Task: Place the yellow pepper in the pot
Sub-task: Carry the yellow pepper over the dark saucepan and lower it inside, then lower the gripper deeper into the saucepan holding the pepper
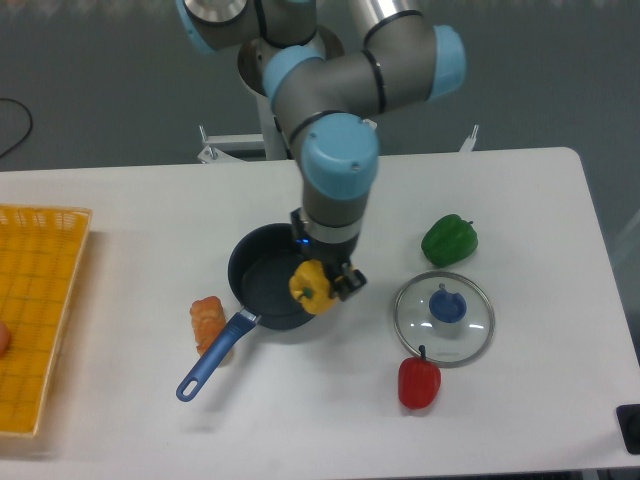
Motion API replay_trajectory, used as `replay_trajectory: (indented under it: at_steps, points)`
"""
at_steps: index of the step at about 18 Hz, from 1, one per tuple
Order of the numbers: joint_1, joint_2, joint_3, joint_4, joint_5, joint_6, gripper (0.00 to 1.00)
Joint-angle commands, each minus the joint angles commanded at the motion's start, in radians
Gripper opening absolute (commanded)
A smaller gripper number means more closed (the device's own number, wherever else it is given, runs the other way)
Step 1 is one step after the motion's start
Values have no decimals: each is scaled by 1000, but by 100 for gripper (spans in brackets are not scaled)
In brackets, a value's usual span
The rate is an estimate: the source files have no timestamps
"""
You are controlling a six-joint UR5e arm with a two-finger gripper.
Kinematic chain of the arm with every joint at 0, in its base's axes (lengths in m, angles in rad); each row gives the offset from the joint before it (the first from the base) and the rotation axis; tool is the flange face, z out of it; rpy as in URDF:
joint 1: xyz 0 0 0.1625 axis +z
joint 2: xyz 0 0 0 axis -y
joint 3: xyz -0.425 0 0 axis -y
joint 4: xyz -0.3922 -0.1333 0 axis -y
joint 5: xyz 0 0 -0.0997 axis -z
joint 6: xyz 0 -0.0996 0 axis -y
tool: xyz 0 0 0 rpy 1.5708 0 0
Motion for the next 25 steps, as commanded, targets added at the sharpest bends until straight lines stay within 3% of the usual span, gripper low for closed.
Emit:
replay_trajectory:
  at_steps: [3,6,11,18,25]
  points:
    - [-48,-3,-35,-2,100,0,45]
    - [-61,2,-91,8,115,0,45]
    - [-81,6,-101,8,123,-3,46]
    - [-104,-49,-104,38,126,-23,47]
    - [-118,-69,-103,41,126,-32,48]
